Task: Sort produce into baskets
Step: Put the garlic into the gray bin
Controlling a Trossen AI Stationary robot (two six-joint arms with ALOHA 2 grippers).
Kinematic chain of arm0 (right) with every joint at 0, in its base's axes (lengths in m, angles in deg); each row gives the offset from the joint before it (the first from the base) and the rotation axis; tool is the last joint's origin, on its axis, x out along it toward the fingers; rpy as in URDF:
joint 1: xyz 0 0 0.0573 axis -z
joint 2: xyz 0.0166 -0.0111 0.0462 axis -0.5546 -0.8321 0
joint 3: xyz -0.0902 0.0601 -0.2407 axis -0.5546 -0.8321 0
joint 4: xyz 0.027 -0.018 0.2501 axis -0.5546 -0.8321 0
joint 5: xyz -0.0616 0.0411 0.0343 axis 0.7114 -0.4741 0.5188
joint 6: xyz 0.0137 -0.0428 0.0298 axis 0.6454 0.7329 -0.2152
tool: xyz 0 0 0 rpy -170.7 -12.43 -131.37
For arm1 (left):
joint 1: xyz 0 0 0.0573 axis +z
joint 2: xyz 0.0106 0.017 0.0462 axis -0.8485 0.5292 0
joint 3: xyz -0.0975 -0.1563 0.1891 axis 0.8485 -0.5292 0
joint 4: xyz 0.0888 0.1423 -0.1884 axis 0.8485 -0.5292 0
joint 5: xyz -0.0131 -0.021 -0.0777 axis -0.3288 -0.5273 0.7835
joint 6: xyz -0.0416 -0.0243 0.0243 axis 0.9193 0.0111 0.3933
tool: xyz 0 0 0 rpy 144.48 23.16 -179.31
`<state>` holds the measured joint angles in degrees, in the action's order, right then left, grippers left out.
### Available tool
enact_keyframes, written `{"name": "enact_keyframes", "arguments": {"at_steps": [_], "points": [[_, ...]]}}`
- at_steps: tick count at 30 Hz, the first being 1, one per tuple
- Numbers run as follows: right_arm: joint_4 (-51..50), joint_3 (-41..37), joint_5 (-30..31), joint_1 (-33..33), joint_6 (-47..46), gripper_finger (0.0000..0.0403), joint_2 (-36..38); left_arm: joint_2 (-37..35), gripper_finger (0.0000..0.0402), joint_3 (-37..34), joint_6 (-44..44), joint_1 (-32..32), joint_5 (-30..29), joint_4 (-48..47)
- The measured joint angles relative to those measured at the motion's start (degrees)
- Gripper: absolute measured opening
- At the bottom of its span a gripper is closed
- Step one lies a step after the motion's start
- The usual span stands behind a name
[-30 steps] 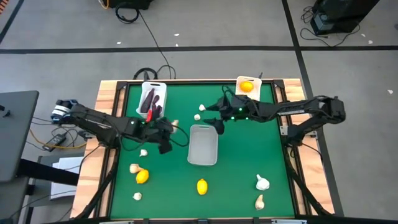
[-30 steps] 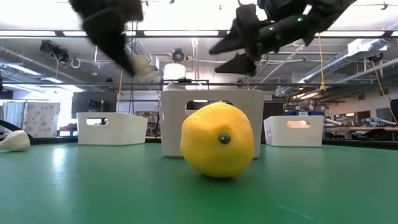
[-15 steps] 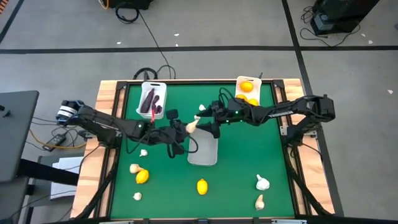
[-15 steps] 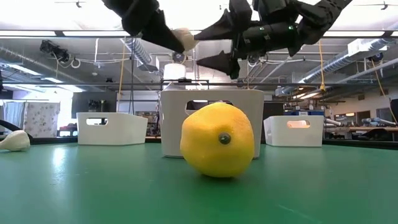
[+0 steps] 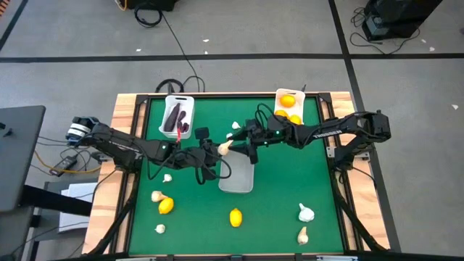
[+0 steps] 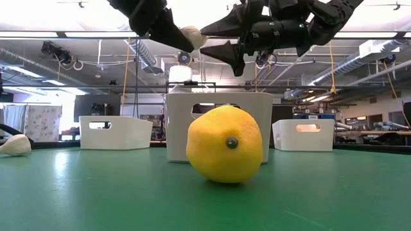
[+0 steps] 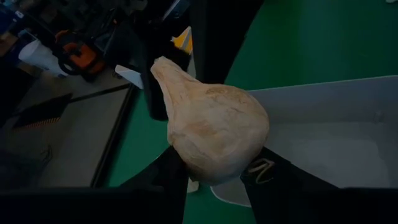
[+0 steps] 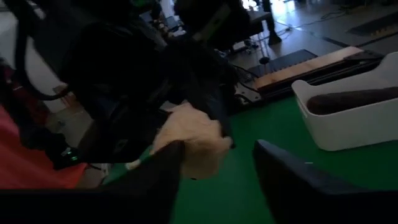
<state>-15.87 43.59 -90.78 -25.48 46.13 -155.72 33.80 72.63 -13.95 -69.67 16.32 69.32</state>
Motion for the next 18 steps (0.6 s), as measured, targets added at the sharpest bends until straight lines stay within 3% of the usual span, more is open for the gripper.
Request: {"name": "enact_keyframes", "arguments": {"at_steps": [6, 7, 12, 18], "points": [[1.25, 0.0, -2.77, 0.02, 2.92, 0.0038, 0.0, 0.0, 0.0152, 0.0, 2.66, 0.08, -0.02, 0.17], [1.31, 0.02, -2.63, 0.0, 4.04, 0.0022, 0.0, 0.0, 0.0157, 0.0, 3.76, 0.2, -0.05, -0.07], [-3.48, 0.09, 0.52, 0.81, 3.48, 0.0017, 0.58, 0.04, 0.019, 0.0, 11.2, 0.82, -0.72, -4.73], [-21.66, 0.09, 3.43, 3.99, 4.34, 0.0007, 3.68, 0.04, 0.023, -0.01, 17.54, 1.14, 0.18, -13.05]]}}
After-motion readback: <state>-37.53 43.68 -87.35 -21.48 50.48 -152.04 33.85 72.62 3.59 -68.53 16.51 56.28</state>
